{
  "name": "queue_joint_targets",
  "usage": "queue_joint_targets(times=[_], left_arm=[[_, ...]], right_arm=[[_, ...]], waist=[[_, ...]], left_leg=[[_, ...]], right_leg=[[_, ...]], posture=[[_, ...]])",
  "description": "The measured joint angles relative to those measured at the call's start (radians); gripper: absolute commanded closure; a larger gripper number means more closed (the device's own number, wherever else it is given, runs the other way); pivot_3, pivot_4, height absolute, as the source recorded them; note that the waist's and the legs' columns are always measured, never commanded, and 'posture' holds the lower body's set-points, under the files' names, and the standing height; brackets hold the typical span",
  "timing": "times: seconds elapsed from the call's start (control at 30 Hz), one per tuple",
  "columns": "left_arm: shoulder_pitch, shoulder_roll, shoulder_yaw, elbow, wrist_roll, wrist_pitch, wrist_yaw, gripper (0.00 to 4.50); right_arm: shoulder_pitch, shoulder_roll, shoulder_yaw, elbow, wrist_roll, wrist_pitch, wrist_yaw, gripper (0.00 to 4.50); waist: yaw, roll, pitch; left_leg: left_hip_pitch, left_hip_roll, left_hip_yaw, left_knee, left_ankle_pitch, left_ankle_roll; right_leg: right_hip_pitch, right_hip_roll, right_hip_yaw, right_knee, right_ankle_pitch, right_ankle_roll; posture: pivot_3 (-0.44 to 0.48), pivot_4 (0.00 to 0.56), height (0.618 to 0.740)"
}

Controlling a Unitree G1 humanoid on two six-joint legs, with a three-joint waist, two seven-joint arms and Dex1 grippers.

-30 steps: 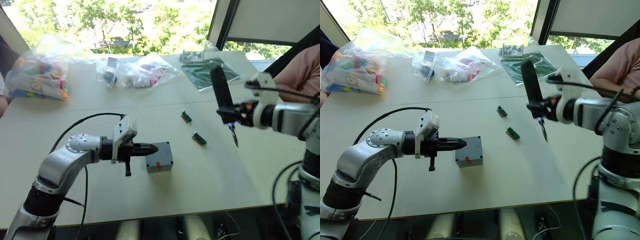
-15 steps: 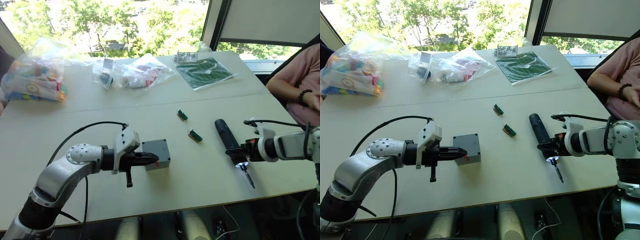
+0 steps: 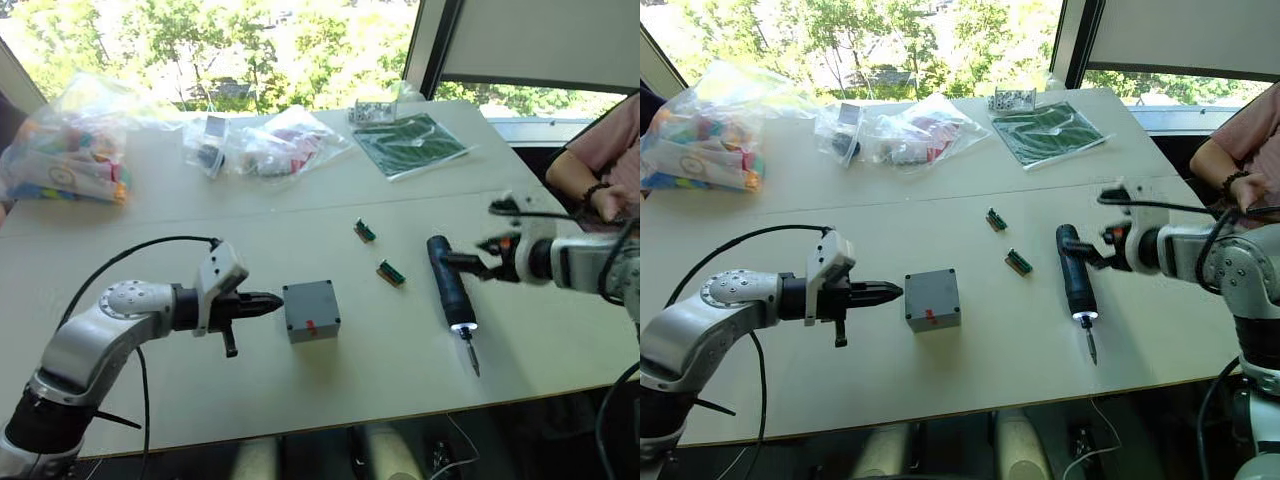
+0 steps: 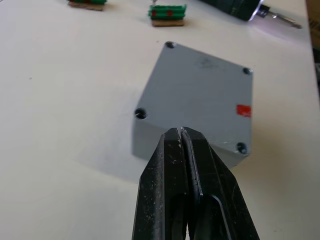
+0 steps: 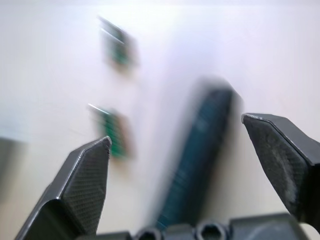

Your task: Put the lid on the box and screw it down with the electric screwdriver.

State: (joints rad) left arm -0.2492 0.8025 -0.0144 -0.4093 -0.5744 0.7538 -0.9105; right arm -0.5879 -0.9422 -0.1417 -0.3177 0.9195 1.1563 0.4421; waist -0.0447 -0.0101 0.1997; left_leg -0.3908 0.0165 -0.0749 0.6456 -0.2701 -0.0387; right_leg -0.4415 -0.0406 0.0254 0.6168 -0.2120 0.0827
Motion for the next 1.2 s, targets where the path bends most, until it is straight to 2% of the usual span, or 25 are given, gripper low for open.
queue_joint_targets(times=[0.07, 0.17, 0.3, 0.53, 0.83, 0.97, 1.1, 1.2], left_arm=[[0.005, -0.002, -0.007, 0.015, 0.014, -0.008, 0.001, 4.5], [0.0, -0.01, -0.055, 0.049, 0.07, -0.027, 0.012, 4.5], [-0.003, -0.013, -0.123, 0.054, 0.106, -0.029, -0.005, 4.5], [-0.05, -0.054, -0.179, 0.104, 0.155, -0.074, -0.029, 4.5], [-0.208, -0.161, -0.246, 0.325, 0.261, -0.168, -0.05, 4.5], [-0.279, -0.196, -0.248, 0.434, 0.316, -0.231, -0.049, 4.5], [-0.275, -0.194, -0.241, 0.445, 0.327, -0.252, -0.051, 4.5], [-0.224, -0.138, -0.22, 0.401, 0.325, -0.238, -0.062, 4.5]], right_arm=[[0.054, -0.003, 0.01, -0.078, -0.013, -0.08, 0.092, 0.01], [0.2, -0.009, 0.122, -0.193, -0.079, -0.171, 0.196, 0.01], [0.281, 0.036, 0.259, -0.283, -0.16, -0.221, 0.213, 0.01], [0.306, 0.101, 0.374, -0.269, -0.301, -0.269, 0.203, 0.01], [0.249, 0.262, 0.406, -0.228, -0.304, -0.15, 0.169, 0.01], [0.229, 0.349, 0.386, -0.237, -0.239, -0.053, 0.137, 0.01], [0.212, 0.355, 0.343, -0.276, -0.199, -0.003, 0.12, 0.01], [0.212, 0.286, 0.329, -0.295, -0.222, -0.029, 0.135, 0.01]], waist=[[0.008, -0.002, -0.001], [0.025, -0.003, -0.001], [0.028, -0.003, -0.001], [0.029, -0.004, -0.001], [0.03, -0.004, -0.001], [0.026, -0.004, -0.001], [0.027, -0.004, -0.001], [0.023, -0.004, -0.001]], left_leg=[[0.0, 0.0, -0.002, 0.0, 0.0, 0.0], [-0.001, -0.002, 0.0, 0.001, 0.0, 0.0], [-0.001, -0.003, 0.002, 0.004, 0.0, 0.0], [0.001, -0.002, 0.001, 0.004, 0.0, -0.001], [0.001, -0.003, 0.0, 0.005, 0.0, -0.001], [0.001, -0.002, -0.001, 0.004, 0.0, 0.0], [0.001, -0.002, -0.001, 0.005, 0.0, 0.0], [0.002, -0.002, -0.001, 0.005, 0.0, 0.0]], right_leg=[[0.001, 0.0, -0.001, 0.0, 0.0, 0.0], [0.001, -0.003, 0.0, -0.001, 0.0, 0.0], [0.002, -0.005, 0.0, -0.001, 0.0, -0.001], [0.002, -0.004, 0.0, 0.001, 0.0, -0.001], [0.002, -0.003, 0.0, 0.004, 0.002, -0.004], [0.002, -0.002, 0.0, 0.006, 0.003, -0.005], [0.002, -0.003, 0.0, 0.007, 0.003, -0.005], [0.002, -0.003, 0.0, 0.007, 0.002, -0.003]], posture=[[0.0, 0.15, 0.74], [0.0, 0.15, 0.74], [0.0, 0.15, 0.74], [0.0, 0.15, 0.74], [0.0, 0.15, 0.74], [0.0, 0.15, 0.74], [0.0, 0.15, 0.74], [0.0, 0.15, 0.74]])
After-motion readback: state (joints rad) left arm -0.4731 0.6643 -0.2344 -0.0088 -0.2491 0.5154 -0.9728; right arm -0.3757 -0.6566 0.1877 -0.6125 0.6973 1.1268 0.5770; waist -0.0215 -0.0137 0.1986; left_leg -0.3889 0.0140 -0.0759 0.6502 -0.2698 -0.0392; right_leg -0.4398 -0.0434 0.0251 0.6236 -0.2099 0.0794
